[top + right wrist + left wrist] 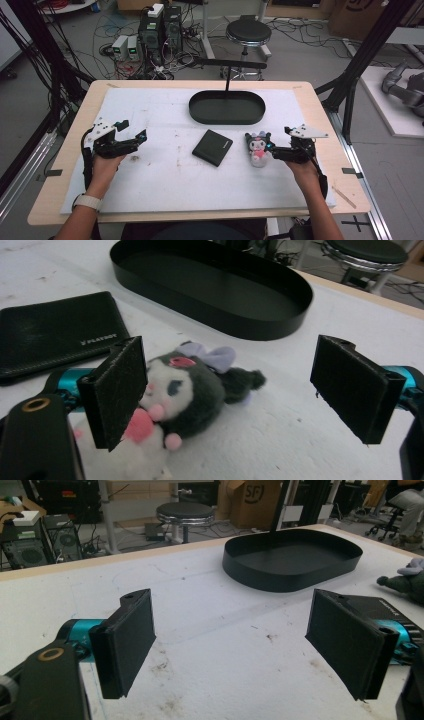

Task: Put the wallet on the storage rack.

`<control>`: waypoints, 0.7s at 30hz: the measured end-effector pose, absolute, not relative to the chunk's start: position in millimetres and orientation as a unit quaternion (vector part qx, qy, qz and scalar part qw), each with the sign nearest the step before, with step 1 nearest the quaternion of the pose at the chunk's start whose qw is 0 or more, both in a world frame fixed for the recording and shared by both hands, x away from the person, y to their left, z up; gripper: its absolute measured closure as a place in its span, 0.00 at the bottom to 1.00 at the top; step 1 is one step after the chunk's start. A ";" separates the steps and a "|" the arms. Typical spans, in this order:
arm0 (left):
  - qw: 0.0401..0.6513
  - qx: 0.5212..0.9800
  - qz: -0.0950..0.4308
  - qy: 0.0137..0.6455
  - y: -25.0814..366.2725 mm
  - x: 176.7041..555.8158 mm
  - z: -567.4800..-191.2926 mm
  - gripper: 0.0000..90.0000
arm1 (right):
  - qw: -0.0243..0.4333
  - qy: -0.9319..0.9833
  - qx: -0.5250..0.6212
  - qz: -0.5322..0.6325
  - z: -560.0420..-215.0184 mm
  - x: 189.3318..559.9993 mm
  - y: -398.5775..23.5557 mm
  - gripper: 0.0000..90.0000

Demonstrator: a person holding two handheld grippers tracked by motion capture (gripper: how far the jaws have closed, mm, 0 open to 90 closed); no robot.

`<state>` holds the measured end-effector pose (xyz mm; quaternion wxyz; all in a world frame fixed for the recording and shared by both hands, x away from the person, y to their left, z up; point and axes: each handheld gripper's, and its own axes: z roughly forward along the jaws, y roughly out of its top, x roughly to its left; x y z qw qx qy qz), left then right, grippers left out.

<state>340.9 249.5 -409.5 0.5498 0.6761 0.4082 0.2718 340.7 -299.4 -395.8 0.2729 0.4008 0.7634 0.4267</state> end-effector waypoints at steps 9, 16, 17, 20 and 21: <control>0.545 0.681 0.266 0.410 248.2 342.0 -411.0 0.22 | 0.234 0.797 0.342 0.440 -393.1 346.4 -249.6 0.17; 0.543 0.681 0.265 0.413 247.8 341.7 -412.8 0.23 | 0.188 0.838 0.301 0.414 -401.1 352.0 -204.1 0.27; 0.543 0.681 0.265 0.413 247.7 341.8 -413.0 0.23 | 0.184 0.842 0.298 0.410 -402.8 353.5 -198.1 0.27; 0.544 0.680 0.266 0.413 248.9 342.1 -413.0 0.23 | 0.172 0.855 0.283 0.399 -407.2 353.2 -179.1 0.27; 0.543 0.680 0.267 0.415 249.5 342.1 -413.0 0.23 | 0.173 0.859 0.275 0.395 -409.0 352.2 -172.9 0.27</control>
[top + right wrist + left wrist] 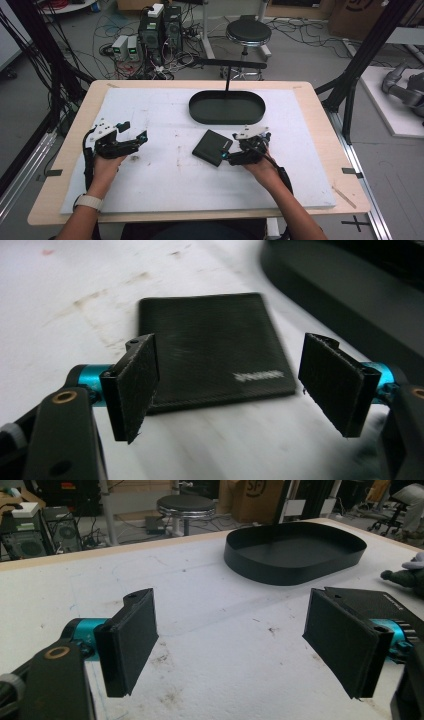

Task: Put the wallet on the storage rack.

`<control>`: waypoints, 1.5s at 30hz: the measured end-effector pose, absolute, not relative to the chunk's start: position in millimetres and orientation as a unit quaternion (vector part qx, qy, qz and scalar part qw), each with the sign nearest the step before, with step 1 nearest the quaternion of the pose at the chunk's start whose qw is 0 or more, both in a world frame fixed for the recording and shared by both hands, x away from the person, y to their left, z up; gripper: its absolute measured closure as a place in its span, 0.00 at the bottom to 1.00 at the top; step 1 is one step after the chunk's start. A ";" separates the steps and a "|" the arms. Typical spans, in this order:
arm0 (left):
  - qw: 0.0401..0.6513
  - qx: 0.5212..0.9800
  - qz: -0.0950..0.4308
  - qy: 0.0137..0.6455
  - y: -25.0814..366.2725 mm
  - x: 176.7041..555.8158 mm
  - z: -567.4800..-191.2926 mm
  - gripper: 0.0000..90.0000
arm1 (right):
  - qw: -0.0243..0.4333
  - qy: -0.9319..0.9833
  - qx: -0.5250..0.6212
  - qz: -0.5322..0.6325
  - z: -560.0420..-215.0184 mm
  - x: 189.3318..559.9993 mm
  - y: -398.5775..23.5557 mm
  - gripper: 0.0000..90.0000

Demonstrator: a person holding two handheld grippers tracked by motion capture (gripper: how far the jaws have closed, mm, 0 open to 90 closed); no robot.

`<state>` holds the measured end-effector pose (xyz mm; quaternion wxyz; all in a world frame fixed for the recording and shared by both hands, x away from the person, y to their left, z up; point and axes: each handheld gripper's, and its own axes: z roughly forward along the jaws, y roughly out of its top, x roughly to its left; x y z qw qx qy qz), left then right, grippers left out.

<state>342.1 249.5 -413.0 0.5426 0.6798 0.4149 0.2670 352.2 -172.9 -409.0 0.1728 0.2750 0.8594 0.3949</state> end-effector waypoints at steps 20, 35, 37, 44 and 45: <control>0.541 0.678 0.265 0.422 251.4 341.9 -414.4 0.23 | 0.188 0.907 0.213 0.311 -440.1 347.7 -124.0 0.36; 0.543 0.672 0.267 0.428 254.0 341.8 -414.4 0.24 | 0.206 0.903 0.191 0.326 -425.4 338.0 -127.5 0.92; 0.542 0.671 0.267 0.429 254.7 342.3 -414.7 0.24 | 0.192 0.892 0.212 0.349 -418.7 340.3 -133.7 0.93; 0.543 0.670 0.266 0.431 254.7 342.3 -414.8 0.24 | 0.158 0.844 0.242 0.452 -391.2 343.2 -154.5 0.93; 0.543 0.670 0.266 0.431 254.9 342.4 -414.7 0.24 | 0.158 0.844 0.242 0.452 -391.2 343.2 -154.5 0.93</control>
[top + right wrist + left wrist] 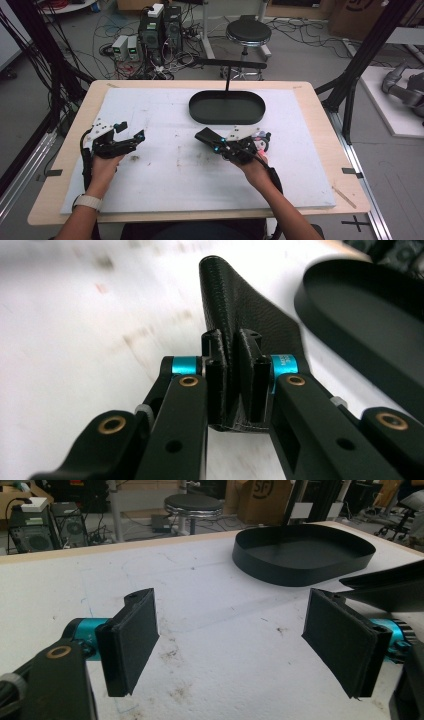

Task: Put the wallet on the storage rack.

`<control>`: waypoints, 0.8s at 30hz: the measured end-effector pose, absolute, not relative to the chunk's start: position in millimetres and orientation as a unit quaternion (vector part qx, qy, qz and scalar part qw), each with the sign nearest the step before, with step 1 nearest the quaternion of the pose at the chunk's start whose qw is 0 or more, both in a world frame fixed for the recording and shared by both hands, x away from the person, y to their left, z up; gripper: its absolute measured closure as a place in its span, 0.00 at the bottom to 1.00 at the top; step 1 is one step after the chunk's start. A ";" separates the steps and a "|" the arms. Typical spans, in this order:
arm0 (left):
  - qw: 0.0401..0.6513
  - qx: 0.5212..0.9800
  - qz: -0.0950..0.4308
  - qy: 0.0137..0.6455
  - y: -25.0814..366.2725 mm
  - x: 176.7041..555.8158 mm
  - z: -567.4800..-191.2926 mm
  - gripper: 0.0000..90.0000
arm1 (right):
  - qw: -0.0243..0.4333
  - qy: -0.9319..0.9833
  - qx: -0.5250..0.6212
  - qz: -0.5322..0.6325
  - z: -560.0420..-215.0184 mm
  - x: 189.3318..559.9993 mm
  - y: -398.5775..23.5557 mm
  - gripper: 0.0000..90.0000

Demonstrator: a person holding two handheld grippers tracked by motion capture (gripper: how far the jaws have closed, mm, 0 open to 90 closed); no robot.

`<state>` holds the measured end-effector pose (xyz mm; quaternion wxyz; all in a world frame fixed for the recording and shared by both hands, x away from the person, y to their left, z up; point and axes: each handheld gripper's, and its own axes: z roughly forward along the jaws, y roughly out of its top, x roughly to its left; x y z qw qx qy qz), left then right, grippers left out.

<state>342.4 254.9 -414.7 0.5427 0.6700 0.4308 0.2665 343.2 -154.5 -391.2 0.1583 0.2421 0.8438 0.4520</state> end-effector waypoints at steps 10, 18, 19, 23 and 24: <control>0.542 0.670 0.265 0.432 255.3 342.7 -415.3 0.24 | 0.069 0.796 0.261 0.541 -375.7 348.8 -171.2 0.93; 0.541 0.672 0.264 0.431 254.9 342.8 -415.5 0.24 | 0.119 0.790 0.326 0.505 -377.1 353.2 -175.5 0.93; 0.540 0.673 0.264 0.432 254.8 343.0 -415.8 0.24 | 0.119 0.790 0.326 0.505 -377.1 353.2 -175.5 0.93; 0.541 0.673 0.262 0.432 254.1 342.9 -416.0 0.24 | 0.168 0.777 0.353 0.493 -376.8 357.3 -180.5 0.93; 0.541 0.673 0.263 0.431 253.9 342.9 -416.0 0.24 | 0.175 0.767 0.378 0.488 -378.0 361.6 -184.7 0.93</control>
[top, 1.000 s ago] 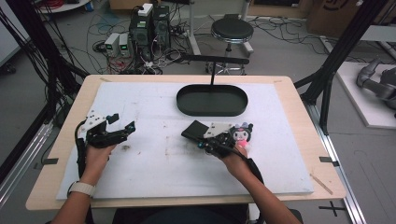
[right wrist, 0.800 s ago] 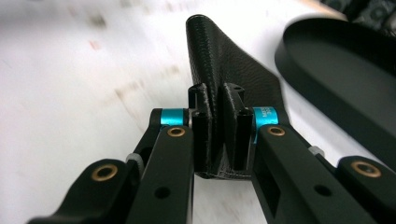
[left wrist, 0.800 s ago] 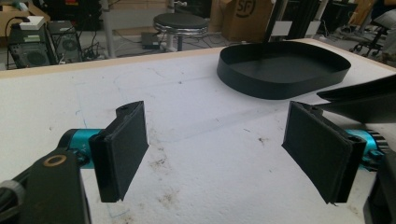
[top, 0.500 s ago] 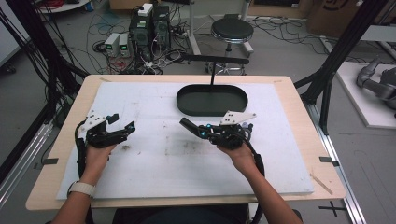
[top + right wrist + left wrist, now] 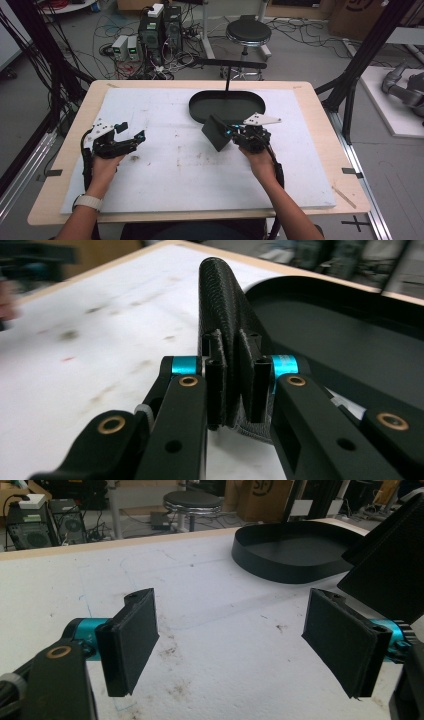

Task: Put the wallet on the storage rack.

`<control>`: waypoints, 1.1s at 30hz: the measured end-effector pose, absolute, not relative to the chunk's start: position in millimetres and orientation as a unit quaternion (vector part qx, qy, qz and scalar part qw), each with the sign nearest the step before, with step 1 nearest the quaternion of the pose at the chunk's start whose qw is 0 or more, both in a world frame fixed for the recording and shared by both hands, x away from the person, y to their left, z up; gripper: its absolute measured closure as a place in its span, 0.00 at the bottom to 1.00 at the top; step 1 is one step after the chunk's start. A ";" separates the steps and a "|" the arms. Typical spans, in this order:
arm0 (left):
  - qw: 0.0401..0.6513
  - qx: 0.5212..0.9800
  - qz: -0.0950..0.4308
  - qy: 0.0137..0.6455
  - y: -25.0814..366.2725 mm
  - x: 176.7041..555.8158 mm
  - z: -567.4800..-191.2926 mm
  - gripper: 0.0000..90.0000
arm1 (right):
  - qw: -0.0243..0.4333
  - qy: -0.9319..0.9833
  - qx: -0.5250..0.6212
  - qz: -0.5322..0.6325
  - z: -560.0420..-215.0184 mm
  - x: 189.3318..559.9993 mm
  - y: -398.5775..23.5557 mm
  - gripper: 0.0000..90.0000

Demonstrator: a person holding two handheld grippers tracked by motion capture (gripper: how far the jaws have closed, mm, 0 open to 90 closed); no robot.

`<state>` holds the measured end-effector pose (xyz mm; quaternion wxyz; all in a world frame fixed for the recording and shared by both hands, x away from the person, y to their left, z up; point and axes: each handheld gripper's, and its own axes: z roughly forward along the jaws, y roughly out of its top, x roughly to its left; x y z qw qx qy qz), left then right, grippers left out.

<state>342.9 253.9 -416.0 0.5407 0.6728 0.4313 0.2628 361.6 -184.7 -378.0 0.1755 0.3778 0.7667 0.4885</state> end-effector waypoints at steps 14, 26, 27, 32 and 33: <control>0.540 0.671 0.263 0.434 255.1 344.0 -416.6 0.24 | 0.113 0.734 0.437 0.508 -384.9 382.3 -200.9 0.71; 0.541 0.671 0.263 0.434 255.0 344.2 -416.7 0.25 | 0.162 0.765 0.403 0.476 -389.2 382.9 -179.1 0.38; 0.541 0.670 0.263 0.434 254.8 344.2 -416.8 0.25 | 0.180 0.764 0.396 0.477 -389.3 382.1 -174.9 0.33; 0.542 0.670 0.263 0.433 254.5 343.9 -416.5 0.25 | 0.199 0.778 0.385 0.455 -395.1 384.7 -164.3 0.31; 0.542 0.670 0.263 0.433 254.5 343.8 -416.4 0.25 | 0.200 0.789 0.384 0.435 -398.8 386.8 -160.0 0.50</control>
